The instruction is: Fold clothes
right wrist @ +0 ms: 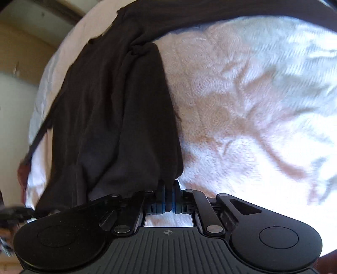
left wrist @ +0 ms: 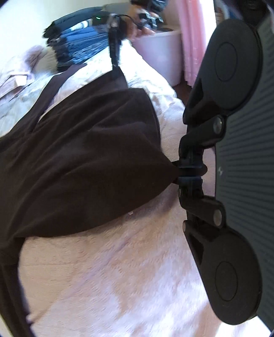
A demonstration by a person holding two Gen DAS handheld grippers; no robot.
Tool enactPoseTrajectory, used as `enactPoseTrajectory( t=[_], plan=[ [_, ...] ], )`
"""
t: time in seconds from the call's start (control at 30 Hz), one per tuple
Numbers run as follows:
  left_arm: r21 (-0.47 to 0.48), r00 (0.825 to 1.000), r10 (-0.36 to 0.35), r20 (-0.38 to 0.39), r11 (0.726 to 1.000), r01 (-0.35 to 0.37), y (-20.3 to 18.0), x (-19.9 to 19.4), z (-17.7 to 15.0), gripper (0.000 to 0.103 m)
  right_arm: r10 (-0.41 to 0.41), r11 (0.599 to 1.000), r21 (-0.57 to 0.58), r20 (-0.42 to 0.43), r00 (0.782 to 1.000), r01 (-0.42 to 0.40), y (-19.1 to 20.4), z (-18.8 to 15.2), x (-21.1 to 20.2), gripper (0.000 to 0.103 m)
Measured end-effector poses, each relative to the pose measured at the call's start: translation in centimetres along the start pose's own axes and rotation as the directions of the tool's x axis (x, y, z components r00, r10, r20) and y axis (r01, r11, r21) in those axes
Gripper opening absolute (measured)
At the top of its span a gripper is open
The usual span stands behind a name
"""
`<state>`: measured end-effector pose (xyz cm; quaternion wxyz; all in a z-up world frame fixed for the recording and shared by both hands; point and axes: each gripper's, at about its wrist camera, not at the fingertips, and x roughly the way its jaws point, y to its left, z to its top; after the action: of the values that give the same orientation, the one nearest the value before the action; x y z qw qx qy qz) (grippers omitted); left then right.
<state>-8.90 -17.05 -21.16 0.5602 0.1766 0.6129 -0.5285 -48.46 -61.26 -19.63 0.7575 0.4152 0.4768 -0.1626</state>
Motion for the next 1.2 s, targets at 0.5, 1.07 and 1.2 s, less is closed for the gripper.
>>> enactPoseTrajectory(
  t=[0.5, 1.07, 1.2],
  plan=[
    [0.068, 0.977, 0.1, -0.191, 0.994, -0.089, 0.4, -0.5, -4.3, 0.004, -0.27, 0.96, -0.136, -0.204, 0.941, 0.246, 0.5, -5.5, -5.8, 0.003],
    [0.045, 0.952, 0.283, -0.112, 0.959, -0.28, 0.2, -4.8, -3.6, 0.021, -0.336, 0.939, -0.117, -0.11, 0.935, 0.324, 3.6, -4.3, -6.9, 0.056],
    [0.04, 0.963, 0.267, -0.024, 0.963, -0.266, -1.2, -6.7, -2.2, 0.028, -0.288, 0.952, -0.128, -0.052, 0.956, 0.279, 6.3, -2.8, -7.4, 0.056]
  ],
)
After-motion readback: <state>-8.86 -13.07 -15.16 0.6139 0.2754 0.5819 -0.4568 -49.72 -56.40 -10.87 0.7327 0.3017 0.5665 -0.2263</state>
